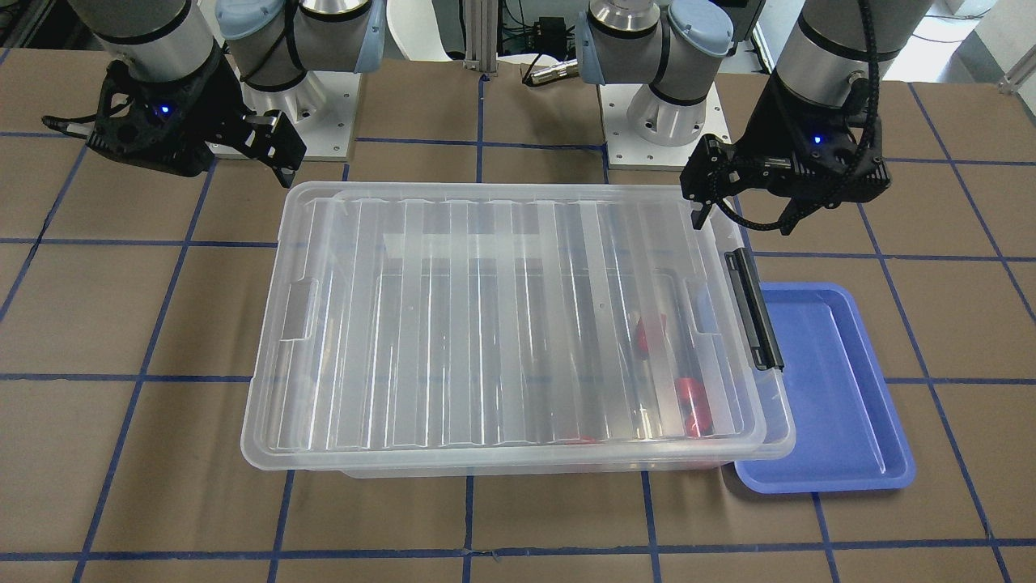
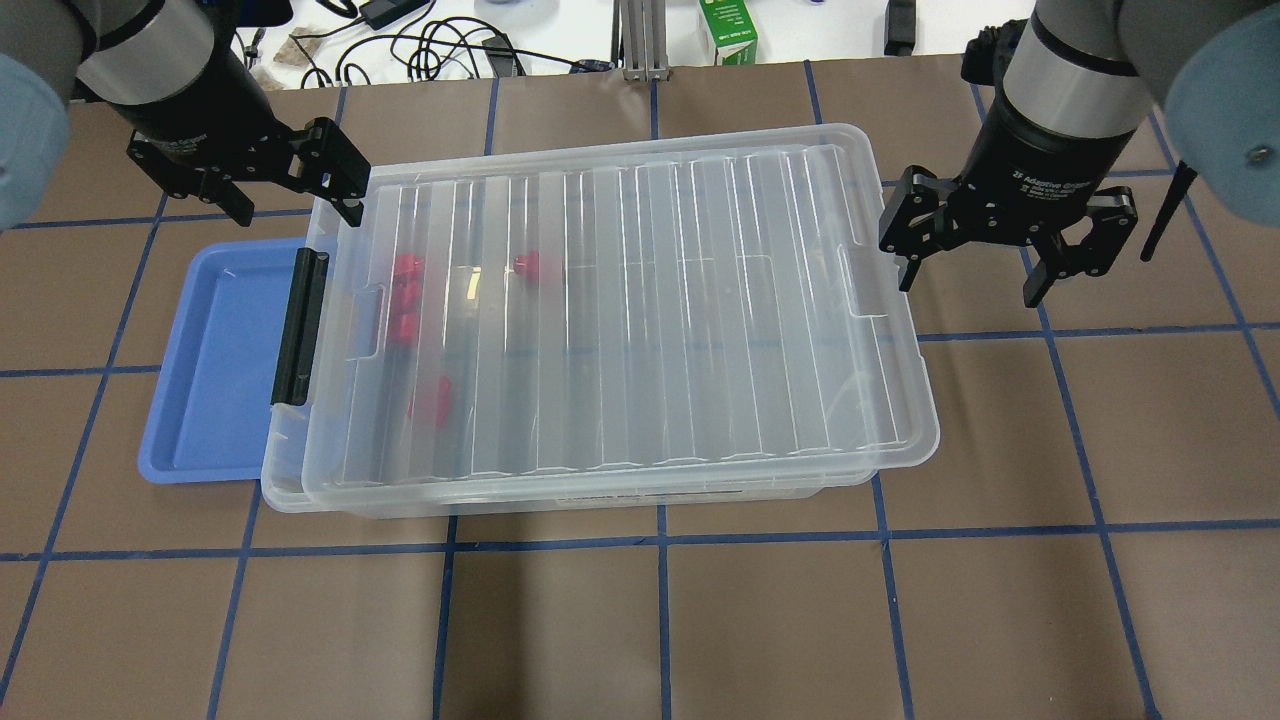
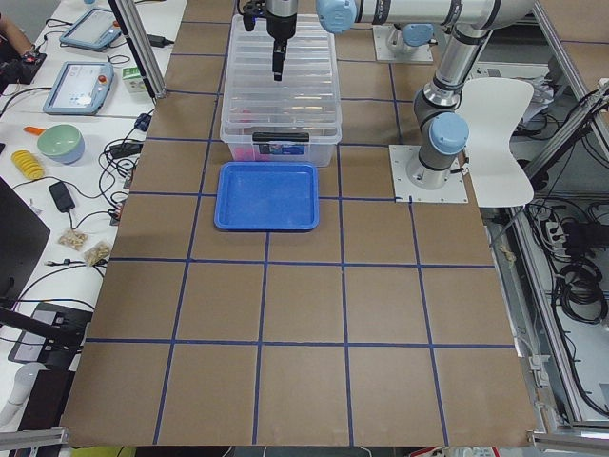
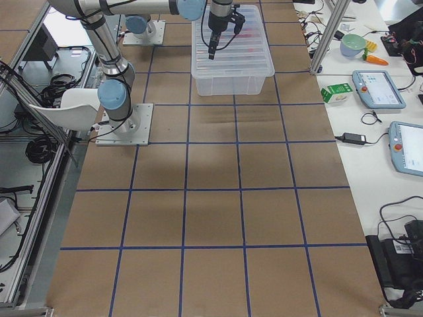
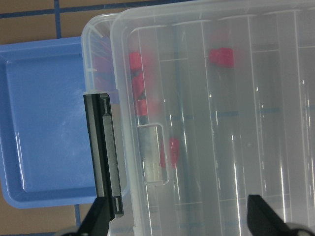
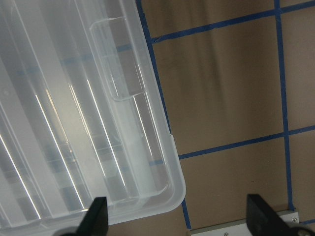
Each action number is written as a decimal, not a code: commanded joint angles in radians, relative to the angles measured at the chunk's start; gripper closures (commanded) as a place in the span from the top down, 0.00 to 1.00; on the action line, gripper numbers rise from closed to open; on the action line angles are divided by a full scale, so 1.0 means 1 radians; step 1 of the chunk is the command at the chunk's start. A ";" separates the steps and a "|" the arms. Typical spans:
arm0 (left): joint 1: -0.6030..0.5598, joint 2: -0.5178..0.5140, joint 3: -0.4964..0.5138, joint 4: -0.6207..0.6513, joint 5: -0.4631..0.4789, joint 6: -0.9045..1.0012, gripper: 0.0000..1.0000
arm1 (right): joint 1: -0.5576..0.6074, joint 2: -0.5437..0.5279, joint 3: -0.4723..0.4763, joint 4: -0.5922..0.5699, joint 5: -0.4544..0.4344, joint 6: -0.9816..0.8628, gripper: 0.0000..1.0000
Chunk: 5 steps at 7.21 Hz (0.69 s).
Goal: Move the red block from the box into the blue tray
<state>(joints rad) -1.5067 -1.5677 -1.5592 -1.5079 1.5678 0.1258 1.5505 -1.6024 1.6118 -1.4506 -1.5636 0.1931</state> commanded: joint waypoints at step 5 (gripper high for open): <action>0.000 0.002 -0.001 0.002 0.000 0.000 1.00 | -0.013 0.196 0.011 -0.206 0.000 -0.121 1.00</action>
<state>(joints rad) -1.5066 -1.5674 -1.5607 -1.5064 1.5677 0.1258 1.5375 -1.4393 1.6223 -1.6362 -1.5614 0.0984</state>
